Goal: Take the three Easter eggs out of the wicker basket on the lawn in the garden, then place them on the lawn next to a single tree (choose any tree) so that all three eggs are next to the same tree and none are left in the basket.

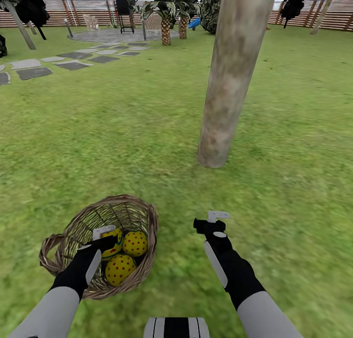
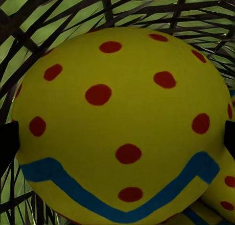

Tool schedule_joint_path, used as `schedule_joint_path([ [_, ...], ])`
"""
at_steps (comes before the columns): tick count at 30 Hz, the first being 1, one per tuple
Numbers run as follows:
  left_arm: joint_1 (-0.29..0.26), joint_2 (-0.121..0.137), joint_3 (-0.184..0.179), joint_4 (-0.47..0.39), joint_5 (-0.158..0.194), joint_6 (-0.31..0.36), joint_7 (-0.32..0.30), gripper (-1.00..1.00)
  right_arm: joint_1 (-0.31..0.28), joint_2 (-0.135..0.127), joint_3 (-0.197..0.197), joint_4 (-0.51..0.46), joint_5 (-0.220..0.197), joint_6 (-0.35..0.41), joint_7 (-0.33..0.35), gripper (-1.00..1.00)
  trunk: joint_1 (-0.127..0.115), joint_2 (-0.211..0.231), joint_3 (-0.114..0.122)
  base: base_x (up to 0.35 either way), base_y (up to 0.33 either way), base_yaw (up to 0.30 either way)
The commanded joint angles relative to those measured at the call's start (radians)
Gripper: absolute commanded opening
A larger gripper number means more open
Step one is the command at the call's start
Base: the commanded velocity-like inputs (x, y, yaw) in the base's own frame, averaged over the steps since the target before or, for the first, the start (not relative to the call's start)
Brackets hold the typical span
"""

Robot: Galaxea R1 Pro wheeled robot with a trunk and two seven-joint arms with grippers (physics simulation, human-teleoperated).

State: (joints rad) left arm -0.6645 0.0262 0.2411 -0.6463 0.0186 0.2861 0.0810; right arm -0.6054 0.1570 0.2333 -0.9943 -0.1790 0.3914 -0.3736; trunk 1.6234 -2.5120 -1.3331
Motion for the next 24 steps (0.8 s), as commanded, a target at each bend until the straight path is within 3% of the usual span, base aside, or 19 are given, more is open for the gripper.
schedule_joint_path([
  [1,0.0,0.0,0.001,0.033,0.0,0.005,0.002,-1.0,-0.001,-0.001,0.003,-0.001,-0.01,0.003,-0.009,1.0,0.0,0.0,-0.001,0.0,0.0,0.0],
  [24,0.0,0.0,0.0,0.017,0.0,0.002,0.002,-1.0,-0.001,-0.001,0.003,-0.001,-0.01,0.003,-0.009,1.0,0.0,0.0,-0.001,0.0,0.0,0.0],
])
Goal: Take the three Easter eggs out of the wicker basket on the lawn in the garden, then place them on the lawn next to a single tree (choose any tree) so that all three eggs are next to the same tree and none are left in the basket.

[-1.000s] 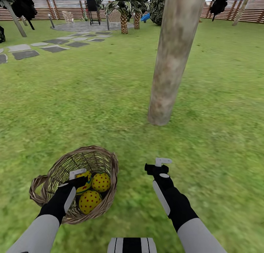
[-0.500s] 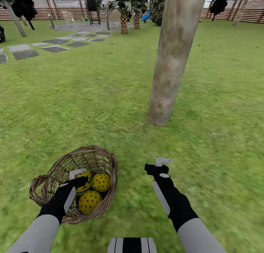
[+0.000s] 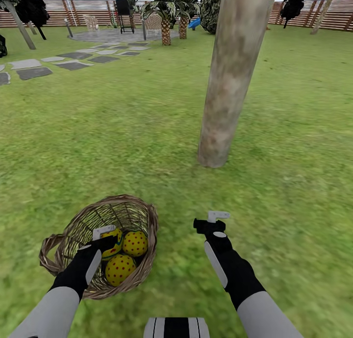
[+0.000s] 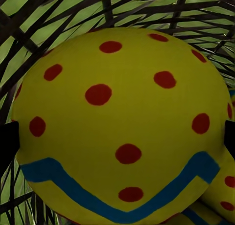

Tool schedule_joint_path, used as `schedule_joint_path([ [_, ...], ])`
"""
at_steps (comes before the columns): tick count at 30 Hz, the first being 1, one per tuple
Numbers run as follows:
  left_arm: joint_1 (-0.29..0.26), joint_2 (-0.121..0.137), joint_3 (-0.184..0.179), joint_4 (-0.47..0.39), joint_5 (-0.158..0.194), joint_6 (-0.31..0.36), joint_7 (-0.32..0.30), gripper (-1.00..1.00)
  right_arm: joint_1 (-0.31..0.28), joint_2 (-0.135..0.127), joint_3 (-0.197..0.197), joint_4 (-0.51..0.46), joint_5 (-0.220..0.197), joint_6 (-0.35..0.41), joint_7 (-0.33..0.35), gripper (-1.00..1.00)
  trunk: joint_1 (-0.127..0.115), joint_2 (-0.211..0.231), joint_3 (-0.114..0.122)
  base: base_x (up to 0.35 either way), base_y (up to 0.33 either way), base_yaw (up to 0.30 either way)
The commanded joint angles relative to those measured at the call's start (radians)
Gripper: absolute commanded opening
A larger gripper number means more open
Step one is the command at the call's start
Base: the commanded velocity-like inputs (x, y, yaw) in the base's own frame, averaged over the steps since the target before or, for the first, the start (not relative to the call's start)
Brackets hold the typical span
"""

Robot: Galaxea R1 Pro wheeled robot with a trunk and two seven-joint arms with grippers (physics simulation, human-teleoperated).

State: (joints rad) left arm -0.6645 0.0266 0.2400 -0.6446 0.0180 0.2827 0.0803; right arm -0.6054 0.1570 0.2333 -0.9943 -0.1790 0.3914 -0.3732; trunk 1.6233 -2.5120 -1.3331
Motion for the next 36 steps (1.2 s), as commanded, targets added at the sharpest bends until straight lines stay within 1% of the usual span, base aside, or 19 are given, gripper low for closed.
schedule_joint_path([
  [1,0.0,0.0,0.001,0.016,0.0,0.005,0.002,-1.0,-0.001,-0.001,0.003,-0.001,-0.01,0.003,-0.009,1.0,0.0,0.0,-0.001,0.0,0.0,0.0],
  [2,0.0,0.0,0.001,0.016,0.0,0.006,0.002,-1.0,-0.001,-0.001,0.003,-0.001,-0.01,0.003,-0.009,1.0,0.0,0.0,-0.001,0.0,0.0,0.0],
  [4,0.0,0.0,0.001,0.016,0.0,0.006,0.002,-1.0,-0.001,-0.001,0.003,-0.001,-0.01,0.003,-0.009,1.0,-0.001,0.0,0.007,0.0,0.0,0.0],
  [9,0.0,-0.001,0.001,0.016,-0.001,0.005,0.002,-1.0,-0.001,-0.001,0.003,-0.001,-0.01,0.003,-0.01,1.0,-0.001,0.0,0.007,0.0,0.0,0.0],
  [14,0.0,-0.001,0.001,0.016,-0.001,0.006,0.003,-1.0,-0.001,-0.001,0.003,-0.001,-0.01,0.003,-0.01,1.0,-0.003,0.001,0.026,0.0,0.0,0.0],
  [17,0.0,-0.001,0.001,0.012,-0.001,0.006,0.002,-1.0,-0.001,-0.001,0.003,-0.001,-0.01,0.003,-0.01,1.0,-0.003,0.001,0.026,0.0,0.0,0.0],
  [22,0.0,-0.001,0.001,-0.023,-0.001,0.016,-0.001,-1.0,-0.001,-0.001,0.003,-0.001,-0.01,0.003,-0.009,1.0,-0.003,0.001,0.026,0.0,0.0,0.0],
  [33,0.0,-0.002,0.001,-0.027,-0.003,0.026,-0.002,-1.0,-0.001,-0.001,0.003,-0.001,-0.01,0.003,-0.009,1.0,-0.004,0.002,0.03,0.0,0.0,0.0],
  [35,0.0,-0.002,0.001,-0.026,-0.005,0.03,-0.002,-1.0,-0.001,-0.001,0.003,-0.001,-0.01,0.003,-0.01,1.0,-0.004,0.002,0.038,0.0,0.0,0.0],
  [36,0.0,-0.002,0.001,-0.026,-0.005,0.034,-0.002,-1.0,-0.001,-0.001,0.003,-0.001,-0.01,0.003,-0.01,1.0,-0.004,0.002,0.038,0.0,0.0,0.0],
])
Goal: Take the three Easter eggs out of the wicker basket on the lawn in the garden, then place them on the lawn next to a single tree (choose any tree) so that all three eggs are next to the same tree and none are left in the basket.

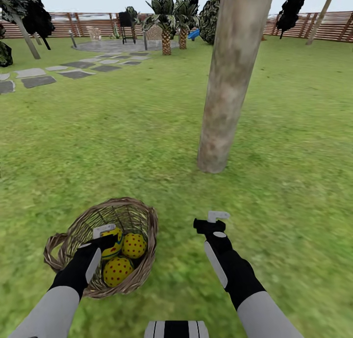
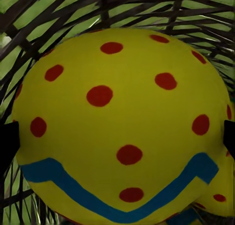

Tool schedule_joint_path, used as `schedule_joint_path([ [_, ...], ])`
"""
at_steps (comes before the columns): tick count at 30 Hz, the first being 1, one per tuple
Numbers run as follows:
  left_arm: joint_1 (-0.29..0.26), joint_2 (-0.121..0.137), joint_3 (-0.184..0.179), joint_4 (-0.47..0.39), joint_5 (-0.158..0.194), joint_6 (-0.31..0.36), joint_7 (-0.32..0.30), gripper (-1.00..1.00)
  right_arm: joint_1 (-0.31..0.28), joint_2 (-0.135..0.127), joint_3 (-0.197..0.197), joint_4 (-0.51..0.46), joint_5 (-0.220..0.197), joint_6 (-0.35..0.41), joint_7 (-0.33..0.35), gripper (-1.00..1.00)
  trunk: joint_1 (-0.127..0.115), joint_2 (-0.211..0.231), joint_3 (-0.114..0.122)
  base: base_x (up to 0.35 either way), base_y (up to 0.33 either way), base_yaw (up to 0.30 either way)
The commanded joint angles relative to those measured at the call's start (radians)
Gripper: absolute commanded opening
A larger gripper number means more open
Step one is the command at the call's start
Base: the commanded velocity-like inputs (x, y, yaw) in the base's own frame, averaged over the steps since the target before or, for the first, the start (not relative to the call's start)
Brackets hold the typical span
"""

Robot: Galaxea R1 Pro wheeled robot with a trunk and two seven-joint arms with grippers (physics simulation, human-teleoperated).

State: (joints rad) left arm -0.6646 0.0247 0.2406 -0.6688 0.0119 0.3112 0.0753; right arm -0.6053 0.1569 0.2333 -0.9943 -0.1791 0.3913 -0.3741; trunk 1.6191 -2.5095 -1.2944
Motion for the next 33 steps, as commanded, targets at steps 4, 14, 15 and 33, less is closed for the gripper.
schedule_joint_path([
  [4,0.0,0.0,0.0,-0.002,0.001,0.015,0.003,-1.0,-0.001,0.0,0.003,-0.001,-0.01,0.003,-0.009,1.0,-0.001,0.0,0.003,0.0,0.0,0.0],
  [14,0.0,0.0,0.0,-0.001,0.005,0.068,0.004,-1.0,-0.001,0.0,0.003,-0.001,-0.01,0.003,-0.008,1.0,-0.002,0.001,0.019,0.0,0.0,0.0],
  [15,0.0,0.0,0.0,0.0,0.005,0.069,0.004,-1.0,-0.001,0.0,0.003,-0.001,-0.01,0.003,-0.008,1.0,-0.002,0.001,0.019,0.0,0.0,0.0],
  [33,-0.001,0.0,0.001,0.01,-0.001,0.122,0.011,-1.0,-0.001,0.0,0.003,-0.001,-0.01,0.003,-0.009,1.0,-0.01,0.005,0.084,0.0,0.0,0.0],
])
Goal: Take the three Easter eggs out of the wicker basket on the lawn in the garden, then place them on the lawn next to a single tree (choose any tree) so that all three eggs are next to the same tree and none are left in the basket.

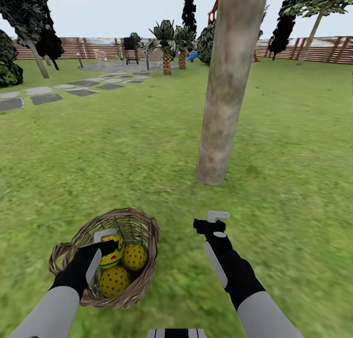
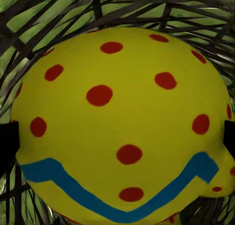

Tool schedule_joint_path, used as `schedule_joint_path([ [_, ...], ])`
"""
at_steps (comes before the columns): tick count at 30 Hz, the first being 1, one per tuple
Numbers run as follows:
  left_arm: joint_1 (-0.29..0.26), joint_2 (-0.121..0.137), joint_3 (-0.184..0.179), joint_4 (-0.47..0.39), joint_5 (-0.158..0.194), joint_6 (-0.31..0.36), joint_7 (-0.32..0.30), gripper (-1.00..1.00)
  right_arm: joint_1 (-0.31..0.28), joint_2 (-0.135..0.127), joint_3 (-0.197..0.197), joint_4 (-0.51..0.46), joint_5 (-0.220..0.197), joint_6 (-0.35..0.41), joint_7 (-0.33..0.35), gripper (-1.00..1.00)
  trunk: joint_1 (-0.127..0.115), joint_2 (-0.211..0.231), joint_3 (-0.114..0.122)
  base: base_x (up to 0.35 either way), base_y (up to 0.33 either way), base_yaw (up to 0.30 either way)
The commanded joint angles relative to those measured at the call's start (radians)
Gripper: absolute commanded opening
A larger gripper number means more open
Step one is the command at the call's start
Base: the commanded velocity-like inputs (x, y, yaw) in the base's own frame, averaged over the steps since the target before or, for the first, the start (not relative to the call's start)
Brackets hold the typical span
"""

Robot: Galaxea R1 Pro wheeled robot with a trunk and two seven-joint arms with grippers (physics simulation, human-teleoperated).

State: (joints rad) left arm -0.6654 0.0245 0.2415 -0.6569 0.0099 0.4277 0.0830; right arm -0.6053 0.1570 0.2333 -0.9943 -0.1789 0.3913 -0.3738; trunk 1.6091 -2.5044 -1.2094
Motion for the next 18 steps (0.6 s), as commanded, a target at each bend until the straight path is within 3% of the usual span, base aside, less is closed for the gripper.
schedule_joint_path([
  [1,0.0,0.0,0.001,-0.001,0.001,0.006,0.003,-1.0,-0.001,-0.001,0.003,-0.001,-0.01,0.003,-0.009,1.0,-0.001,0.0,0.003,0.0,0.0,0.0],
  [5,0.0,0.0,0.001,-0.001,0.001,0.007,0.003,-1.0,-0.001,-0.001,0.003,-0.001,-0.01,0.003,-0.009,1.0,-0.002,0.001,0.019,0.0,0.0,0.0],
  [18,0.0,-0.001,0.001,0.001,0.002,0.108,0.003,-1.0,-0.001,-0.001,0.003,-0.001,-0.01,0.004,-0.01,1.0,-0.008,0.004,0.069,0.0,0.0,0.0],
])
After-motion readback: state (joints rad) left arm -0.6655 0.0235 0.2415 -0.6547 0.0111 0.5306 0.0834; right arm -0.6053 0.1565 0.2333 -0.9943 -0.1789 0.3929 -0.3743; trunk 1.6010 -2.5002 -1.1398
